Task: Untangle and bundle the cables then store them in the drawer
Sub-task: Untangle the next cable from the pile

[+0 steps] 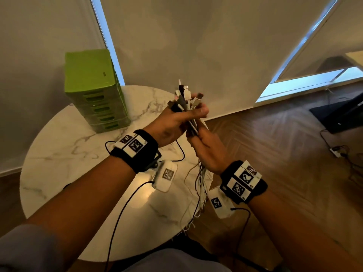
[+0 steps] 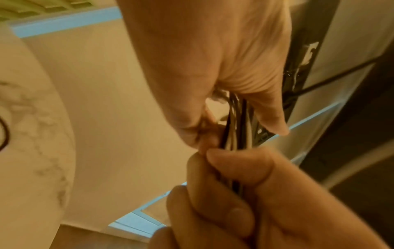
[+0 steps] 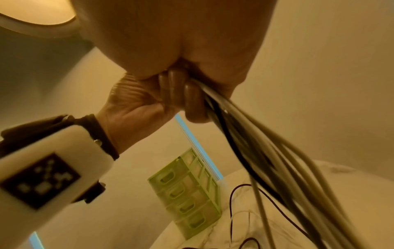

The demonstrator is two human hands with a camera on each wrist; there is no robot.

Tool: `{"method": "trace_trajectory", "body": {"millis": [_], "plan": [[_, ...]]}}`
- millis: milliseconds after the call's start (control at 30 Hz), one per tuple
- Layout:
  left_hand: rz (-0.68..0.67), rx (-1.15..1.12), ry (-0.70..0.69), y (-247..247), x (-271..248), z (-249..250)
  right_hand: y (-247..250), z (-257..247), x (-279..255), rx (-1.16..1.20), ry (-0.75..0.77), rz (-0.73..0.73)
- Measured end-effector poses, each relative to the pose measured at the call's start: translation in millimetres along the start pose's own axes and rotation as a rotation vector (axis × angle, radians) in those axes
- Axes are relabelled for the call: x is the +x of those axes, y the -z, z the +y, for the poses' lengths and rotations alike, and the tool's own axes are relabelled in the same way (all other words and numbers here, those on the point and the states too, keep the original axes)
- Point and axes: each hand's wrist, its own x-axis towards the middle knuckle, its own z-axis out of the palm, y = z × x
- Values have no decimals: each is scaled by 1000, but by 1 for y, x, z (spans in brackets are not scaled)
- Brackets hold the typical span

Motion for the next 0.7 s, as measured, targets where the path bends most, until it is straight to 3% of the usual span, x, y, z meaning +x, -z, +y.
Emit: {"method": "trace_trajectory", "body": {"millis": [167, 267, 367, 533, 633, 700], "plan": [[-63, 181, -285, -8, 8, 5, 22, -6, 6, 227, -208, -182], [29, 326, -454, -22, 14, 11, 38, -7, 10, 319, -303, -271], [104, 361, -526, -33, 24, 13, 49, -11, 11, 303, -255, -268], [134, 340, -472, -39, 38, 17, 46, -9, 14, 163, -5, -82], [45, 414, -363, -41, 38, 19, 32, -1, 18, 127, -14, -85], [-23, 579, -340, -39, 37, 18, 28, 6, 21, 65, -44, -103]]}}
